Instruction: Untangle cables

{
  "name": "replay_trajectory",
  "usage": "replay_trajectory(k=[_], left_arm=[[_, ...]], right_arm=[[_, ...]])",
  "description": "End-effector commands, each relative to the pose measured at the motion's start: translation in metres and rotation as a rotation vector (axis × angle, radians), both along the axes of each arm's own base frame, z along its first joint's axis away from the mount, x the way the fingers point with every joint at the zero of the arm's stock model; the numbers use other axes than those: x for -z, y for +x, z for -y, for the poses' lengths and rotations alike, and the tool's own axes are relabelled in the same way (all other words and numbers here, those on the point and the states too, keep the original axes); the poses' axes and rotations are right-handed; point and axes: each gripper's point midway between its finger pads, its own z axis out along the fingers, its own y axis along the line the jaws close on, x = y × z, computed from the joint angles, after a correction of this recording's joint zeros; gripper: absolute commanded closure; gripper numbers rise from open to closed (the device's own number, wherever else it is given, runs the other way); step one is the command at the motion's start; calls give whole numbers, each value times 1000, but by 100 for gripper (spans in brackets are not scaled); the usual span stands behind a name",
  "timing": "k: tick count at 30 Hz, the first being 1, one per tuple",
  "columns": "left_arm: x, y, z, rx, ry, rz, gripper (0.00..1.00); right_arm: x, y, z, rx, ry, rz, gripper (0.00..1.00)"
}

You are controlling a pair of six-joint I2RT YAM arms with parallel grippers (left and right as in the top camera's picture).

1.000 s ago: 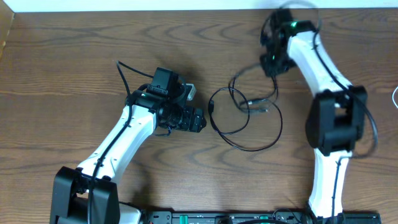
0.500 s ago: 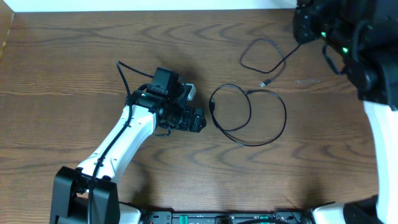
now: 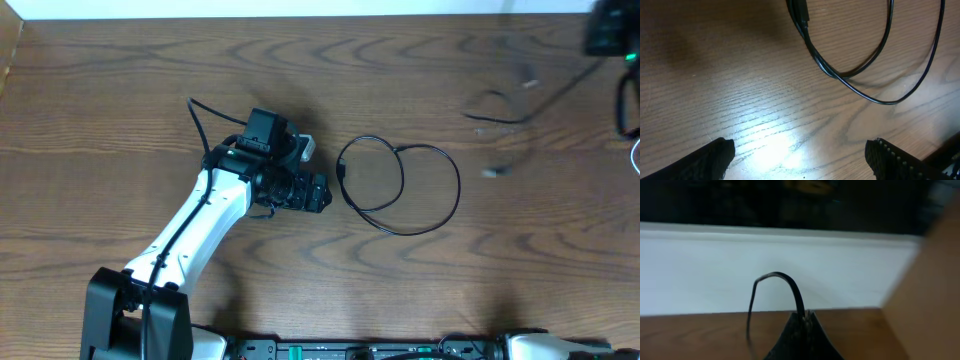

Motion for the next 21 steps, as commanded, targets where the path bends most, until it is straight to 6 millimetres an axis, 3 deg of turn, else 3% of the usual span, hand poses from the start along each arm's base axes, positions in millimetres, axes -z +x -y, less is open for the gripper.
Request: replay_trajectory(k=[1, 8, 10, 11, 15, 21], left_arm=[[-2, 2, -1, -5, 7, 4, 11], [-2, 1, -1, -5, 8, 1, 11], [-1, -2, -3, -5, 13, -13, 11], [-1, -4, -3, -5, 15, -19, 11], [1, -8, -4, -5, 22, -39, 12], [1, -9, -5, -5, 24, -44, 11]], right_arm=[[14, 10, 57, 179, 2, -33, 99], [49, 23, 168, 436, 18, -100, 99], [80, 33, 227, 545, 33, -146, 99], [91, 37, 244, 572, 39, -162, 99], [130, 41, 299, 670, 83, -202, 99], [186, 25, 374, 760, 278, -192, 98]])
